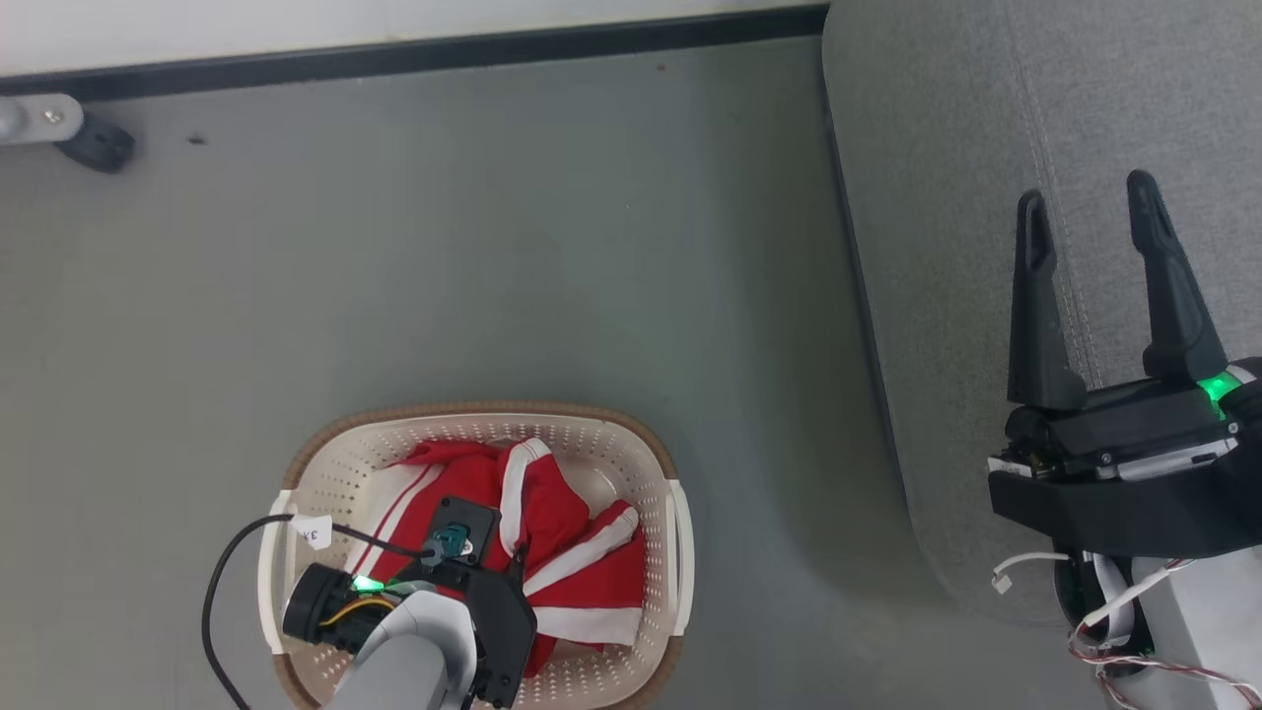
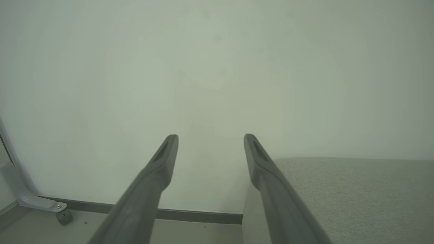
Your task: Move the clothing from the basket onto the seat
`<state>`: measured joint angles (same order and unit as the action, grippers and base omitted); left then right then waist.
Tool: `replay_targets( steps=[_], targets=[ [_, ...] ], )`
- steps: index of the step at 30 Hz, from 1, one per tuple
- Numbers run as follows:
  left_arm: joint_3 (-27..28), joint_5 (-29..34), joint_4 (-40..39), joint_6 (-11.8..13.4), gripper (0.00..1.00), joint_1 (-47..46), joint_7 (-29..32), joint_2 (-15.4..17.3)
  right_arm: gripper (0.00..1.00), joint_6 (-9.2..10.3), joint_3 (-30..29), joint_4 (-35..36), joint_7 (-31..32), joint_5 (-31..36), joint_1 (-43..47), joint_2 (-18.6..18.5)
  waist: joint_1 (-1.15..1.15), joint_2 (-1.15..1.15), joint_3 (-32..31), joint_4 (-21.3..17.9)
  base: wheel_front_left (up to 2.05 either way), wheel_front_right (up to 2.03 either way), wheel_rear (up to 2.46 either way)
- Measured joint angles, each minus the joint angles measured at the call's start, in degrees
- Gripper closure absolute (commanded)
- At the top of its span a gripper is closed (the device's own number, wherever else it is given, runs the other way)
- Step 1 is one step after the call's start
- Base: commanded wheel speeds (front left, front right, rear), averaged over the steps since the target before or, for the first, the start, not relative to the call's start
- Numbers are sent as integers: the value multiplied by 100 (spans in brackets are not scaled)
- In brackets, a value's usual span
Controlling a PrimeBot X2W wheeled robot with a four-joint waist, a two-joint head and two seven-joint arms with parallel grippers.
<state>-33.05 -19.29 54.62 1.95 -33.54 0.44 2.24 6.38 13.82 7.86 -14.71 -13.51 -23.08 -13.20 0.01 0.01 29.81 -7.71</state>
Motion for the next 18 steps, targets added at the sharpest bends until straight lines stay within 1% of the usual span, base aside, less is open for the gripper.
replay_targets(
  steps=[7,18],
  targets=[
    [-69,-141,357,4,0,-394,343,-2,0,0,-32,170,0,2,-331,20,0,0,588,-219,0,0,0],
    [-142,-254,586,4,0,-839,546,0,0,0,-76,502,-1,96,-465,41,-1,0,1190,-451,0,0,0]
  ],
)
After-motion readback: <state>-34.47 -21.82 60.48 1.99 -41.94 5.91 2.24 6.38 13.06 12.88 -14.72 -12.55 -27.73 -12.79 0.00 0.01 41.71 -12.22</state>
